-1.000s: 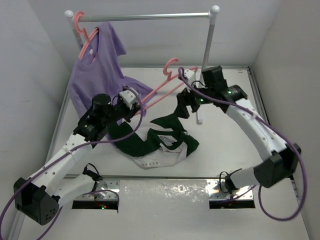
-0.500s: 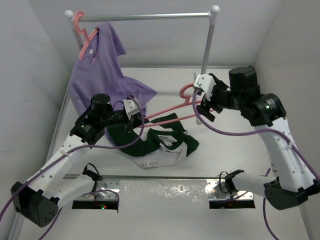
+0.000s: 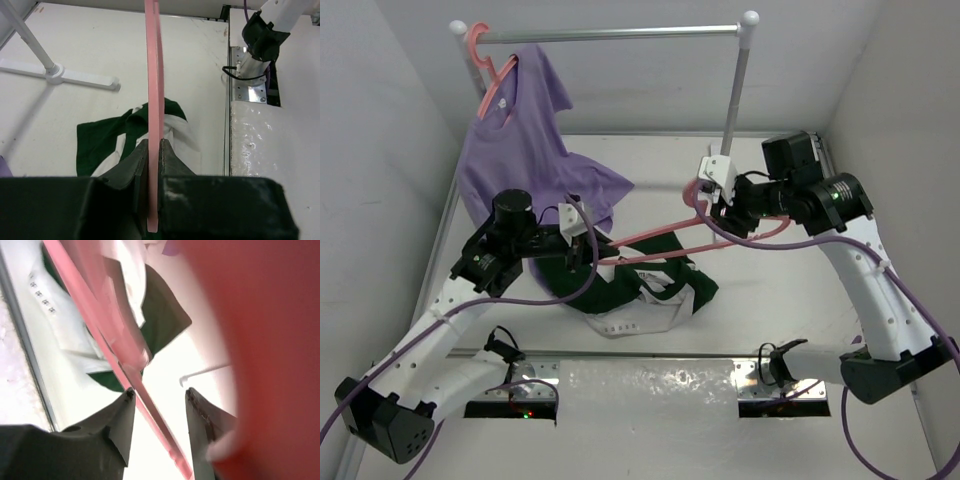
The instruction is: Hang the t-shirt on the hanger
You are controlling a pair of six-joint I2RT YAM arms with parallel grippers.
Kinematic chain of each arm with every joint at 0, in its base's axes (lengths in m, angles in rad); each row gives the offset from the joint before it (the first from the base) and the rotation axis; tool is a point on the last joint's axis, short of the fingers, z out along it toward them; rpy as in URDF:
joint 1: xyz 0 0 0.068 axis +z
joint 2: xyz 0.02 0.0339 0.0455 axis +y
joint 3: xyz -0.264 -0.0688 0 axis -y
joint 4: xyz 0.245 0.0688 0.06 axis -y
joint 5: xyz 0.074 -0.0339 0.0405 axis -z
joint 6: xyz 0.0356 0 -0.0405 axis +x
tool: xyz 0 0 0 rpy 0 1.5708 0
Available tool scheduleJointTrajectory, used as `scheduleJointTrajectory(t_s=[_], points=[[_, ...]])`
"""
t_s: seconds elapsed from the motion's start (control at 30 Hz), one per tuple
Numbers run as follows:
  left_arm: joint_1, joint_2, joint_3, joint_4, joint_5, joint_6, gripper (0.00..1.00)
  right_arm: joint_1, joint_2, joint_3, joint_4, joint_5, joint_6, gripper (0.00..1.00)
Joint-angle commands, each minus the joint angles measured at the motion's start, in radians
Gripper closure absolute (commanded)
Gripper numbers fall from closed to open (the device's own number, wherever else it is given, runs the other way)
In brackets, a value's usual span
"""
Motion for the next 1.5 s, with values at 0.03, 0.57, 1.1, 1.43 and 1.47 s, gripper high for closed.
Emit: scheduleJointTrajectory(t_s=[0.03,0.57,1.1,1.43,1.47], points=[[0.013,-0.009,0.041,0.073,0.033,-0.054,1.00,-0.004,-0.010,-0.028,-0.008,-0.149,0.010,0.96],[0.010,0.105,0.033,0.182,-0.116,-0.061,0.76,-0.002,-0.208,-0.486,0.402,-0.243,0.407,1.00],[0.009,0.157,0.030,0.219,-0.157,-0.018,0.12,-0.004,-0.231,-0.634,0.479,-0.101,0.489,1.00],[0.009,0.187,0.032,0.250,-0.322,-0.082,0.00,-0.004,-0.274,-0.650,0.401,0.138,0.497,1.00],[0.009,0.194,0.033,0.239,-0.368,-0.094,0.02,-0.005,-0.282,-0.650,0.392,0.171,0.500,1.00]])
